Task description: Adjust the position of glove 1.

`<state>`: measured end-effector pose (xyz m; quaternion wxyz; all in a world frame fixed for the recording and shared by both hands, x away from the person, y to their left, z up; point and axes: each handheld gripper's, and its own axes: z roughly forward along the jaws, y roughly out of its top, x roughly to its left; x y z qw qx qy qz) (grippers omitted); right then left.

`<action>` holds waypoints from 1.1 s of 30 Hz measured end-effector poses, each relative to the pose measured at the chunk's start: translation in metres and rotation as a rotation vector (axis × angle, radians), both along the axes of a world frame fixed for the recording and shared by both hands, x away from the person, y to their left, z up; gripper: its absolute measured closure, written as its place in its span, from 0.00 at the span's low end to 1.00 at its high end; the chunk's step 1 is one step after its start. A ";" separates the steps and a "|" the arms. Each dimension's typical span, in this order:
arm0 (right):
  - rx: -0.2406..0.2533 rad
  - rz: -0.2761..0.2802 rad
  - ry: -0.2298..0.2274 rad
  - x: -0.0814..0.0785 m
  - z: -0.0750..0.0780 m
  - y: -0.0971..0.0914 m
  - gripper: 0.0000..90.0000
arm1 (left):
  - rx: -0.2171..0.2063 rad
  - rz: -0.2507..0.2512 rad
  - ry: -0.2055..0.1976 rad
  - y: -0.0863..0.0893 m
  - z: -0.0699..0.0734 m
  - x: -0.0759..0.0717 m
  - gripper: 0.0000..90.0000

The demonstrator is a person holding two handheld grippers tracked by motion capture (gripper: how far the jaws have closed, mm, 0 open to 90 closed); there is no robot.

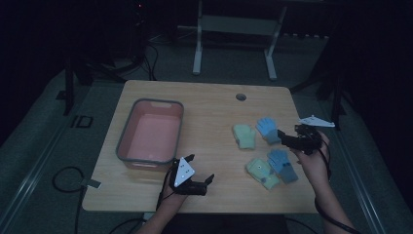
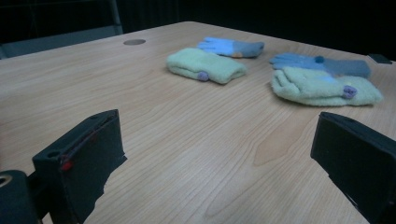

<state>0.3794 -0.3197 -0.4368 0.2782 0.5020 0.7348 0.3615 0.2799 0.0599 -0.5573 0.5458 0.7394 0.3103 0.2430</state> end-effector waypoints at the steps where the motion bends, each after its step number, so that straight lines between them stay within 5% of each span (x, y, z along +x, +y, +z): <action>1: -0.002 0.003 0.002 0.002 -0.001 0.004 0.32 | -0.001 0.000 0.000 0.000 0.000 0.000 0.02; 20: -0.021 0.090 0.090 0.038 -0.031 0.075 0.37 | -0.004 -0.007 0.001 0.001 0.000 0.000 0.02; 33: -0.039 0.076 0.178 0.065 -0.056 0.096 0.39 | -0.011 -0.009 0.005 0.001 0.000 0.000 0.02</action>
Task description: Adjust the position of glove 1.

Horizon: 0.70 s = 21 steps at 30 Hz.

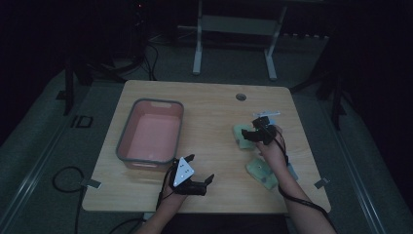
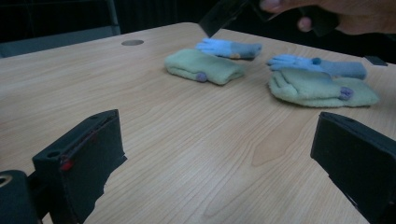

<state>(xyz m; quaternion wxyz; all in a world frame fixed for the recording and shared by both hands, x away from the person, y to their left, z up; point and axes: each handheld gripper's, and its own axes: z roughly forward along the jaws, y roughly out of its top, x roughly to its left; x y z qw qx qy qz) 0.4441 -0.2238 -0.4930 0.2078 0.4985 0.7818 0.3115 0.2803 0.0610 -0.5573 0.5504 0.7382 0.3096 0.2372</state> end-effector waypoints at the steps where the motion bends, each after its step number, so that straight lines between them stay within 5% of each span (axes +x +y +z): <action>1: -0.004 -0.003 0.005 0.002 -0.002 0.002 0.39 | -0.001 0.000 0.000 0.000 0.000 0.000 0.02; 13: -0.067 -0.031 0.053 0.020 -0.024 0.015 0.42 | -0.004 -0.002 0.000 0.000 0.000 0.000 0.02; 16: -0.082 -0.042 0.097 0.023 -0.036 0.016 0.45 | -0.003 -0.002 0.000 0.000 0.000 0.000 0.02; 21: -0.027 -0.044 0.116 0.025 -0.041 0.011 0.53 | 0.000 -0.002 0.000 0.000 0.000 0.000 0.02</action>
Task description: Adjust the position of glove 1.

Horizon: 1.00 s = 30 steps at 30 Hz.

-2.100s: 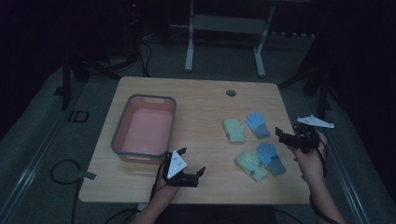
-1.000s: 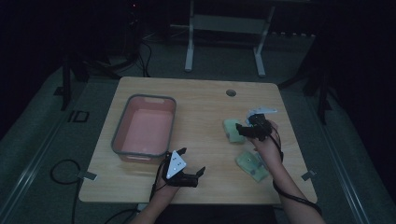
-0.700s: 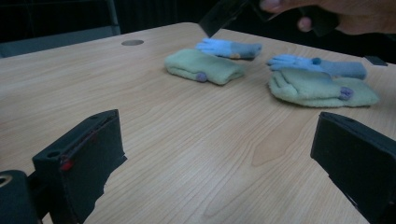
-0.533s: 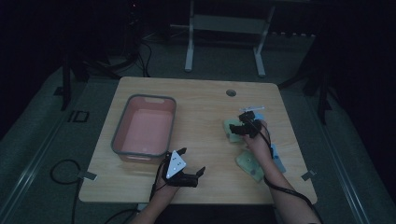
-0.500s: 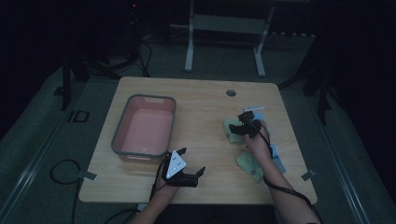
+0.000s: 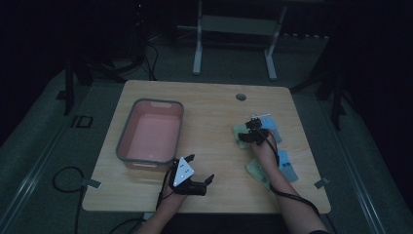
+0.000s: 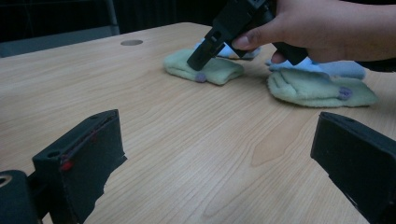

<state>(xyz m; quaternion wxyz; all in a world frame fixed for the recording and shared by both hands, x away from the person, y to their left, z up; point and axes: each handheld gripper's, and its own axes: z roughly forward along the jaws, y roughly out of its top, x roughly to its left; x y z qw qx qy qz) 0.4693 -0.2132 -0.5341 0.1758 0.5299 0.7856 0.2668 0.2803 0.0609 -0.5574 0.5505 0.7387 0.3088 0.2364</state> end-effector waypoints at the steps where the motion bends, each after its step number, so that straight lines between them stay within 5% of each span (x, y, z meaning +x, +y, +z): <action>1: -0.007 0.008 -0.003 0.000 0.000 0.000 0.56 | 0.001 0.000 -0.001 0.000 0.000 0.000 0.02; 7: -0.056 0.042 -0.014 -0.001 0.003 0.007 0.85 | 0.004 -0.001 -0.001 0.000 0.000 0.000 0.02; 10: -0.060 0.045 -0.015 -0.001 0.005 0.010 0.92 | 0.002 -0.002 0.001 0.000 0.000 0.000 0.02; 18: 0.010 0.040 -0.053 -0.016 0.030 0.015 0.93 | 0.001 -0.001 0.002 0.000 0.000 0.000 0.02; 30: 0.057 0.000 -0.141 -0.062 0.067 0.035 0.93 | -0.002 0.005 -0.001 0.000 0.000 0.000 0.02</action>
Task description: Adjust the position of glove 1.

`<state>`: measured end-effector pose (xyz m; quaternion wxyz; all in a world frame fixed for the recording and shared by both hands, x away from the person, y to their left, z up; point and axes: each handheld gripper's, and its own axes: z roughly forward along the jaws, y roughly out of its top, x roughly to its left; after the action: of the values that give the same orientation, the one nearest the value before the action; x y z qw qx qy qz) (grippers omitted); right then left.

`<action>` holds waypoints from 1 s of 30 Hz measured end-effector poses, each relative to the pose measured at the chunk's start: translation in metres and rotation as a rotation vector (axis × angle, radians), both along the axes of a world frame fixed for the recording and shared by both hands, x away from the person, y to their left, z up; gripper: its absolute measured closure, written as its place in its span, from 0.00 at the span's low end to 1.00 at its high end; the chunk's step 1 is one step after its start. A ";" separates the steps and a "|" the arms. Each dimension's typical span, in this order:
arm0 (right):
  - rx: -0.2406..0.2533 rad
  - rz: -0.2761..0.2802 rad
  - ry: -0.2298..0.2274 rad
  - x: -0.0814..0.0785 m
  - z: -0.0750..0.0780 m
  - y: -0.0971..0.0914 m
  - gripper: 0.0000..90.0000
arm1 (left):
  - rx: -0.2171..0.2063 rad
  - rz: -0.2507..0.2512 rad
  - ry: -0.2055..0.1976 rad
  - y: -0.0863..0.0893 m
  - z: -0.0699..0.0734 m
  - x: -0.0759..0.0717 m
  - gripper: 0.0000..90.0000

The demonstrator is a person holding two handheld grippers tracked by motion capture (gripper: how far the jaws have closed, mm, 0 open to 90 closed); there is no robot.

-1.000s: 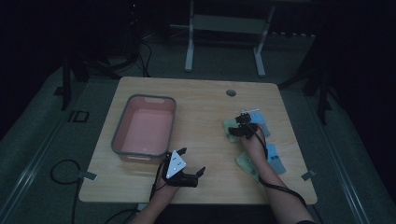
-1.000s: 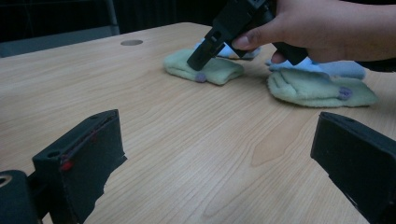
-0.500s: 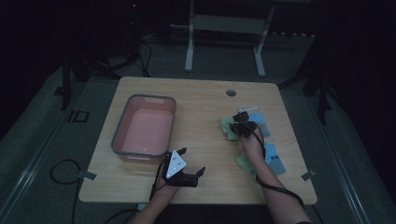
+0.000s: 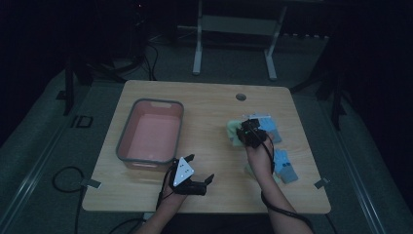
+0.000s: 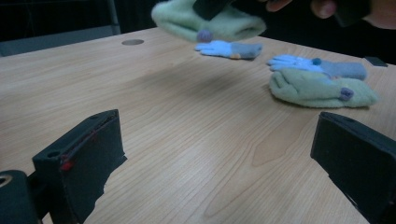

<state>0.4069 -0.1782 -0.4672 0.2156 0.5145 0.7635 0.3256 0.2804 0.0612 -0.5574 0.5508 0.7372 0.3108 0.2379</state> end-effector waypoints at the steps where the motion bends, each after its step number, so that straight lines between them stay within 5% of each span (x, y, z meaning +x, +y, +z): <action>1: -0.008 0.005 -0.002 -0.004 0.001 0.001 0.93 | 0.001 0.000 -0.001 0.000 0.000 0.000 0.02; 13: 0.007 0.012 -0.039 -0.047 0.013 0.015 0.93 | 0.007 0.001 -0.003 0.000 0.000 0.000 0.02; 20: 0.016 0.007 0.016 -0.056 -0.012 0.028 0.93 | 0.001 0.003 -0.001 -0.001 0.000 -0.001 0.02; 30: 0.000 -0.059 0.057 -0.048 -0.040 0.030 0.93 | -0.011 0.005 0.001 0.000 0.000 0.000 0.02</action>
<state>0.3593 -0.1486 -0.5068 0.2032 0.5457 0.7539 0.3042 0.2803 0.0614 -0.5575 0.5539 0.7336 0.3143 0.2372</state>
